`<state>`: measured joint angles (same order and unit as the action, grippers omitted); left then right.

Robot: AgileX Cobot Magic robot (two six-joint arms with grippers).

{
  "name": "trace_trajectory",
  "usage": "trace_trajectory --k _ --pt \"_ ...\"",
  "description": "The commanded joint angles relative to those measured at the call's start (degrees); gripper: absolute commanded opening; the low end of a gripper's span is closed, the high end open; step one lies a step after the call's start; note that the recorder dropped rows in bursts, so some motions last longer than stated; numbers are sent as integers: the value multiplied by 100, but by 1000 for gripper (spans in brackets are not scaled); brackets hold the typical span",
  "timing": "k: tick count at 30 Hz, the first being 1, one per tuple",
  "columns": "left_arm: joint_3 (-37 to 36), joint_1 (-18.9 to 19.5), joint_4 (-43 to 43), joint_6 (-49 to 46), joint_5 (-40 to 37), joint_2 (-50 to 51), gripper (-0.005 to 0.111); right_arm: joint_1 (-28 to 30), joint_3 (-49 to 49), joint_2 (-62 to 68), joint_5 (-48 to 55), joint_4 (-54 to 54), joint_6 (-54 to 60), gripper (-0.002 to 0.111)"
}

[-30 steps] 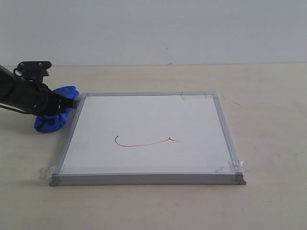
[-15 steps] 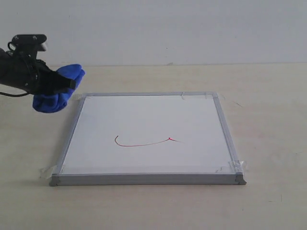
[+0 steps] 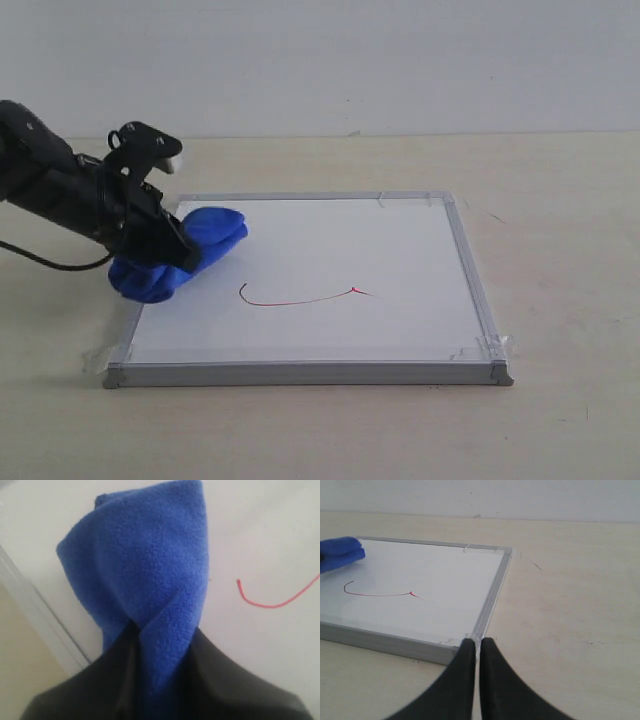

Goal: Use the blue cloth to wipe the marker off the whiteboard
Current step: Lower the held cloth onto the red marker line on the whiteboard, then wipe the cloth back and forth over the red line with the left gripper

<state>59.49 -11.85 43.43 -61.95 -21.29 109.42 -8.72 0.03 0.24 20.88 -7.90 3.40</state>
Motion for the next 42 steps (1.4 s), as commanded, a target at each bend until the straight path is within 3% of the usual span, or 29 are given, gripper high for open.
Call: trace_trajectory --k 1,8,16,21,23,25,30,32,34,36,42 --pt "-153 -249 -3 -433 402 361 4 18 -3 -24 -5 13 14 0" --pt "-141 -1176 7 -706 422 949 4 18 -3 -24 -5 13 14 0" --pt "-154 -1934 59 -706 -614 949 4 18 -3 -24 -5 13 14 0" --pt "-154 -2072 57 -649 240 949 4 18 -3 -24 -5 13 14 0" --pt "-154 -1889 68 -272 810 949 4 18 -3 -24 -5 13 14 0" --pt "-123 -1416 68 6 1079 949 4 18 -3 -24 -5 13 14 0" --pt "-45 81 68 854 972 949 4 18 -3 -24 -5 13 14 0" --pt "-45 325 68 875 565 949 4 18 -3 -24 -5 13 14 0" --pt "-45 152 81 676 249 949 4 18 -3 -24 -17 13 14 0" --pt "-45 -334 103 542 225 949 4 18 -3 -24 -6 13 14 0" --pt "103 -2141 126 404 266 949 4 18 -3 -24 -6 13 14 0"
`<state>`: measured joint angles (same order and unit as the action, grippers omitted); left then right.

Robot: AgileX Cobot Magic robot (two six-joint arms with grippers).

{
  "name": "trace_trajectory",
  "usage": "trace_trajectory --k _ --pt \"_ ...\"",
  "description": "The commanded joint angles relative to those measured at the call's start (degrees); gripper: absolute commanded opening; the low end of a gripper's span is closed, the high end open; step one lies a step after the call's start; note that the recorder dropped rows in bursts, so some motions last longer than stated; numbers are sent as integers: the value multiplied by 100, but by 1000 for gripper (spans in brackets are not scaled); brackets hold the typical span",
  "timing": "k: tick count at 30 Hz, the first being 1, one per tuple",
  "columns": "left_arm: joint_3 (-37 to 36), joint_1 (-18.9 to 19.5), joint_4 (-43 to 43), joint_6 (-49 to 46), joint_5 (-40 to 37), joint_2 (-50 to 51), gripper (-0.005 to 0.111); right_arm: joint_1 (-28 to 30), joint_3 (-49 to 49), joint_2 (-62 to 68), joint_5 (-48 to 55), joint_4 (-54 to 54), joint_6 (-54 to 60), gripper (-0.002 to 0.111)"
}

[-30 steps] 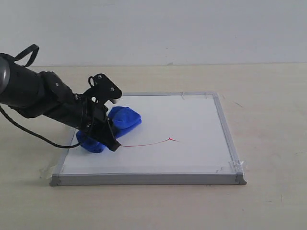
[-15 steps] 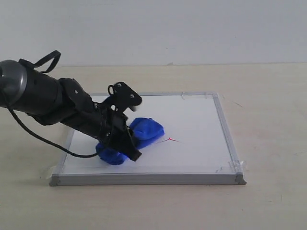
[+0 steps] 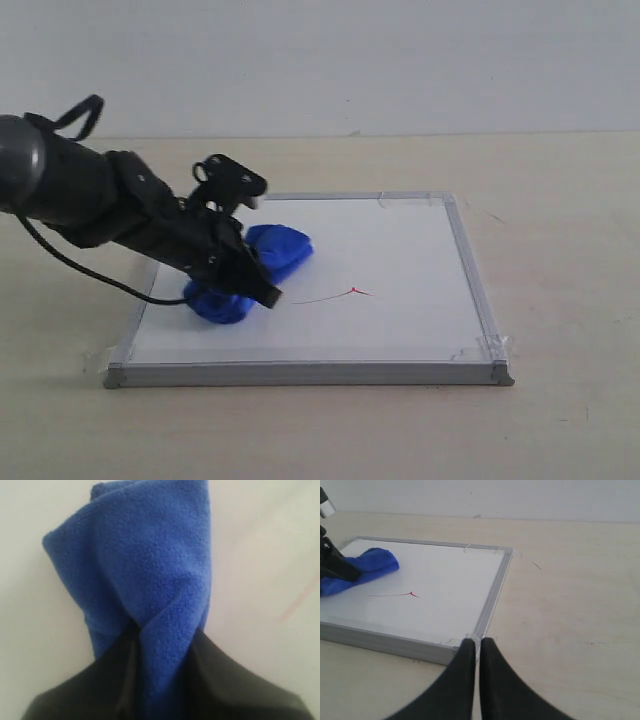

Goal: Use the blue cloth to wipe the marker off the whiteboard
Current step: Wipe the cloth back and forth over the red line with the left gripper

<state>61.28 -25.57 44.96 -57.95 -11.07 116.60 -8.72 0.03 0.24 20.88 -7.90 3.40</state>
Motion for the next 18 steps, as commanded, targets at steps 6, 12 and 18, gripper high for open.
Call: trace_trajectory --k 6,12,18 --pt "-53 -1221 43 16 -215 232 4 18 -3 -24 -6 13 14 0" --pt "52 -471 68 311 -98 232 4 18 -3 -24 -6 13 14 0" --pt "249 686 68 915 -465 232 4 18 -3 -24 -6 13 14 0"
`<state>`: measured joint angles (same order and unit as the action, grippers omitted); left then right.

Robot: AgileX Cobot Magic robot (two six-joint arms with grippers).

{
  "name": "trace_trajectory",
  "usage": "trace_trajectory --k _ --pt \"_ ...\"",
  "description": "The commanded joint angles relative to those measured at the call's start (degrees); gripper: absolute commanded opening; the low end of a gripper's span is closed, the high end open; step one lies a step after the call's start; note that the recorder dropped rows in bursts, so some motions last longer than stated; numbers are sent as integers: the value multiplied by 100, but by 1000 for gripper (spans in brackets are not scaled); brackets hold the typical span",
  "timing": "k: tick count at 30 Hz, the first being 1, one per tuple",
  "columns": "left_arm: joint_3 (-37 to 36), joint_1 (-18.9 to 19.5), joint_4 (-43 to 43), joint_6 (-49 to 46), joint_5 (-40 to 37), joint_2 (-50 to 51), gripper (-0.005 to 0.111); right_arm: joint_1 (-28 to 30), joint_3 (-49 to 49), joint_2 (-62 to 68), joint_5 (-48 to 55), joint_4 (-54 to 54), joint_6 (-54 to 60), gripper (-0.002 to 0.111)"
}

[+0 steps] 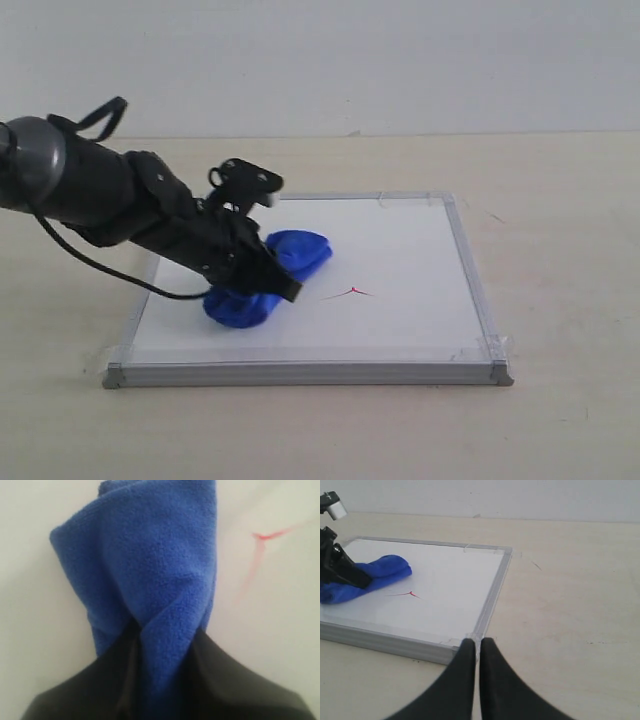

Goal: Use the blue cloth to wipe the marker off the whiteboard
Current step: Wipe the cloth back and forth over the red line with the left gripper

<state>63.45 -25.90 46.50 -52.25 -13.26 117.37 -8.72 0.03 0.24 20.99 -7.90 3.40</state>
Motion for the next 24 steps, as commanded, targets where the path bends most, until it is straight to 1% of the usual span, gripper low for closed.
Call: trace_trajectory --k 1,3,4,6,8,10,13,18,22,24 --pt "57 844 -85 345 -373 155 4 18 -3 -24 -17 13 14 0" --pt "97 1090 -85 371 -642 155 4 18 -3 -24 -17 13 14 0" --pt "121 1144 -97 361 -773 155 4 18 -3 -24 -17 13 14 0" --pt "161 1158 -133 145 -1140 155 4 18 -3 -24 -17 13 14 0" --pt "187 1051 -133 -71 -1409 155 4 18 -3 -24 -17 13 14 0" --pt "187 870 -133 -92 -1533 155 4 18 -3 -24 -17 13 14 0" --pt "187 443 -121 -127 -1523 155 4 18 -3 -24 -17 13 14 0" --pt "187 -467 45 -488 -1538 155 4 18 -3 -24 -17 13 14 0" --pt "187 -959 125 -724 -1524 155 4 18 -3 -24 -17 13 14 0" --pt "187 -1078 125 -736 -1509 155 4 18 -3 -24 -17 13 14 0"
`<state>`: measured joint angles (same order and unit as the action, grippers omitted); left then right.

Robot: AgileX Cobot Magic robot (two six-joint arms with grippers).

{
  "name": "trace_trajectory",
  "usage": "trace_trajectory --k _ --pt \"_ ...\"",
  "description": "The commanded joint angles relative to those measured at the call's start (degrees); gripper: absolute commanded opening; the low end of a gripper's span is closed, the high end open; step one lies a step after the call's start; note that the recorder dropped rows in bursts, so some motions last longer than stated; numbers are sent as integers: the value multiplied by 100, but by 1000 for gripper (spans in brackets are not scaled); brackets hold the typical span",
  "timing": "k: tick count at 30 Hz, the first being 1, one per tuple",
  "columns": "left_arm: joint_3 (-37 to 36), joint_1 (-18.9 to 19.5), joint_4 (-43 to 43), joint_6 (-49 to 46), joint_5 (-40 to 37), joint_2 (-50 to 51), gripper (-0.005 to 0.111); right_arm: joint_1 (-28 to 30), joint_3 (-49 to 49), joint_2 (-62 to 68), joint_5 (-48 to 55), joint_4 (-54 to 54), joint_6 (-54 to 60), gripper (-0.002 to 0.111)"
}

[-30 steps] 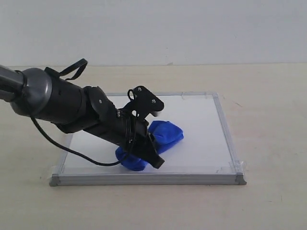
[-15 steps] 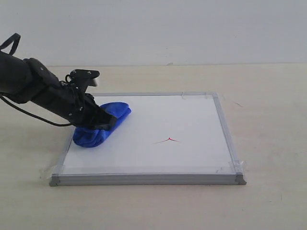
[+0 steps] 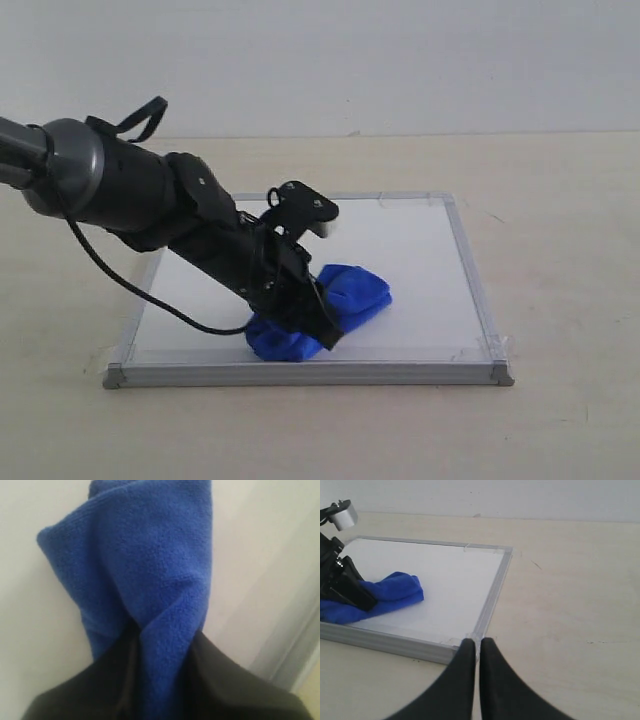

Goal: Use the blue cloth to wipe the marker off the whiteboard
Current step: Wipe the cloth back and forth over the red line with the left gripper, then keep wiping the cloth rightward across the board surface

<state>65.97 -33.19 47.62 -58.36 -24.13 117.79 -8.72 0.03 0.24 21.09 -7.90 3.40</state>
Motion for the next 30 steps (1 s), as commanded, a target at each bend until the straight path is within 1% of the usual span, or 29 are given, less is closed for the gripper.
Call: trace_trajectory --k 1,4,6,8,13,16,19,22,24,27,30 --pt "-65 -387 12 -125 -355 112 4 18 -3 -24 -27 13 14 0" --pt "-65 -382 -12 -125 93 112 4 18 -3 -24 -17 13 14 0" --pt "-57 -258 -12 -42 462 112 4 18 -3 -24 -17 13 14 0" --pt "45 -67 -12 156 636 127 4 18 -3 -24 -17 13 14 0" --pt "403 713 -33 976 441 160 4 18 -3 -24 -17 13 14 0" --pt "459 1184 -33 1405 401 160 4 18 -3 -24 -17 13 14 0" --pt "459 1486 -33 1543 98 160 4 18 -3 -24 -17 13 14 0" --pt "468 1516 -15 1357 -213 160 4 18 -3 -24 -17 13 14 0" --pt "468 1380 12 1316 -306 160 4 18 -3 -24 -17 13 14 0" --pt "479 1045 12 1086 -308 160 4 18 -3 -24 -17 13 14 0" --pt "575 621 12 935 -294 169 4 18 -3 -24 -17 13 14 0"
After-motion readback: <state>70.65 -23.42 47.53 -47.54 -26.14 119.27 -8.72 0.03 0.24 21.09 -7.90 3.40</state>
